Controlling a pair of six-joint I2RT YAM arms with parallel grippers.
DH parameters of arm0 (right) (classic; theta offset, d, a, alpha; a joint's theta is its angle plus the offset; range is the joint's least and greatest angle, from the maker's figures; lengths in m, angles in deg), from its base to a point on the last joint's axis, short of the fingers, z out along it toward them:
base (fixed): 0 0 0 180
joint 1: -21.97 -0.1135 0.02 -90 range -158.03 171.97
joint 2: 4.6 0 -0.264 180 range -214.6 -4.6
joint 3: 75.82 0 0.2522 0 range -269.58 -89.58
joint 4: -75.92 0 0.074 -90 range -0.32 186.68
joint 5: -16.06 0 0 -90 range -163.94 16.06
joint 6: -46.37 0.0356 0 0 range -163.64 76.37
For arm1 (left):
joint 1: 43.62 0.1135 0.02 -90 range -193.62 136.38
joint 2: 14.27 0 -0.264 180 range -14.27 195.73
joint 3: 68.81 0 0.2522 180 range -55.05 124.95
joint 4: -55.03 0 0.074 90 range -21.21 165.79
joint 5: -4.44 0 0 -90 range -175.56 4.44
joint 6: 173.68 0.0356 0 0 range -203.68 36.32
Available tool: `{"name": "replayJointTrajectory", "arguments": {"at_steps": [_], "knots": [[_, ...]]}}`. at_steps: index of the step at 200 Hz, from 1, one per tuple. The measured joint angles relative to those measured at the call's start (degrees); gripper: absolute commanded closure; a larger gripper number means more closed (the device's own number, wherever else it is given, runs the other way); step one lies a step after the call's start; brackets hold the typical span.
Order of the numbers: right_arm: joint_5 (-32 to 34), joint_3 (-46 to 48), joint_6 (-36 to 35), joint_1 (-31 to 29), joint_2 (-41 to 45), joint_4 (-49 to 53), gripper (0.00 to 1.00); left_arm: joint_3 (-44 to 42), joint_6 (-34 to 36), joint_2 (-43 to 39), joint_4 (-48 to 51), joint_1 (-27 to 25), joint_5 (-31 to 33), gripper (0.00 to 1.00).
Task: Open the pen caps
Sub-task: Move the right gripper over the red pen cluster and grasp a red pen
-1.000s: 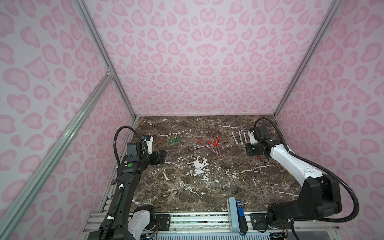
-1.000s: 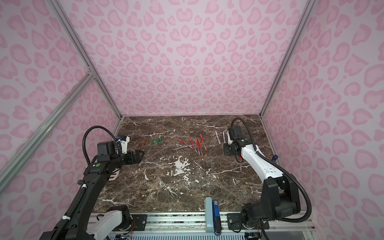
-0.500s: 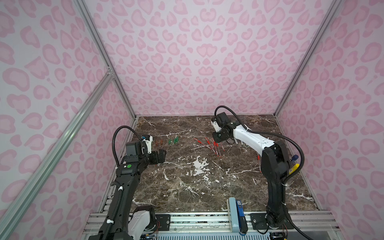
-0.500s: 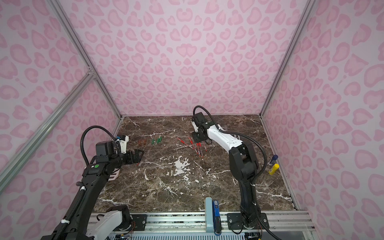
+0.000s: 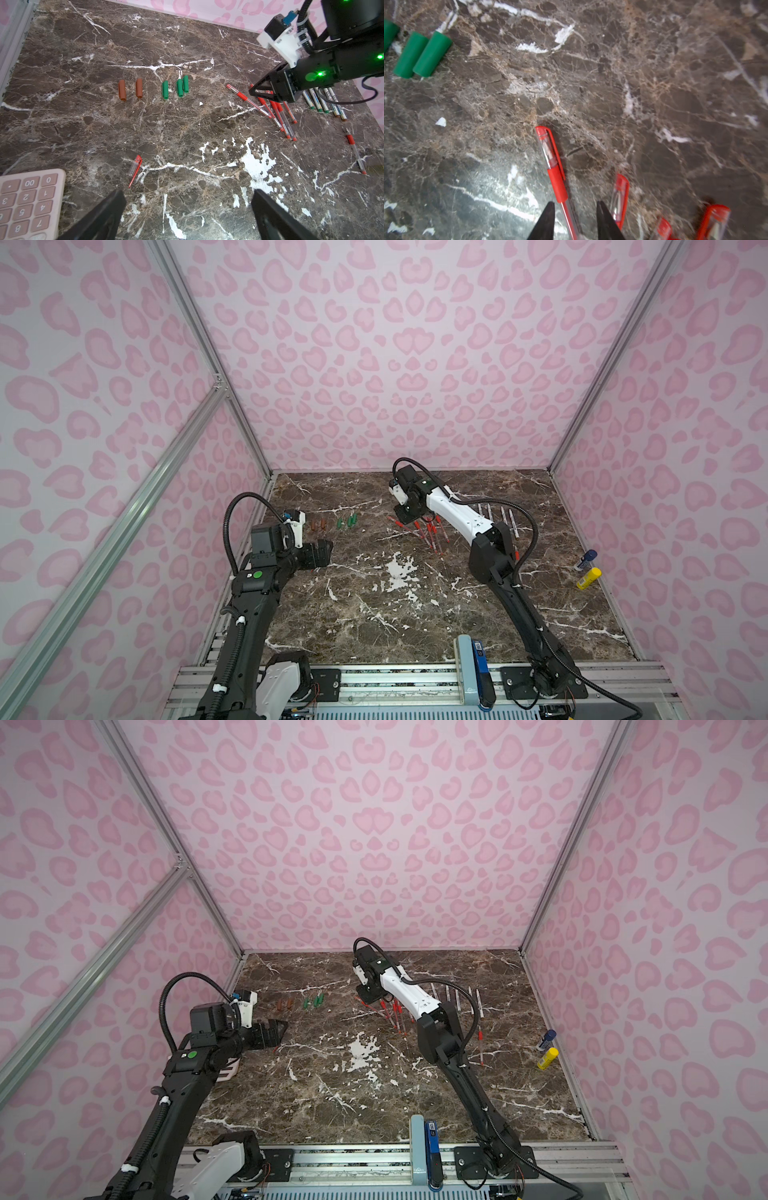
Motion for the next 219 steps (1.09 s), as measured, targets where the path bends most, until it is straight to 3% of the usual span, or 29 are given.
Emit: {"name": "replayJointTrajectory", "arguments": {"at_steps": [43,82,137,177,219], "knots": [[-1.14,-2.08,0.02,-0.22,-3.04,1.90,0.74,-0.04,0.00,0.13,-0.02,0.00,-0.11,0.01],[0.15,2.23,-0.66,-0.66,-1.38,-0.33,0.91,-0.04,0.00,0.35,-0.04,0.00,-0.28,0.01],[0.07,12.81,-0.70,-1.77,4.94,-3.85,0.96,1.51,0.00,0.48,0.92,0.11,-0.24,0.00],[-1.90,27.26,1.60,-3.15,16.41,-6.71,0.96,10.08,-0.02,1.99,2.73,-0.07,-0.28,0.01],[-3.19,45.51,6.95,-4.52,31.76,-16.96,0.97,14.36,-2.03,3.78,3.13,-0.55,-2.73,0.01]]}}
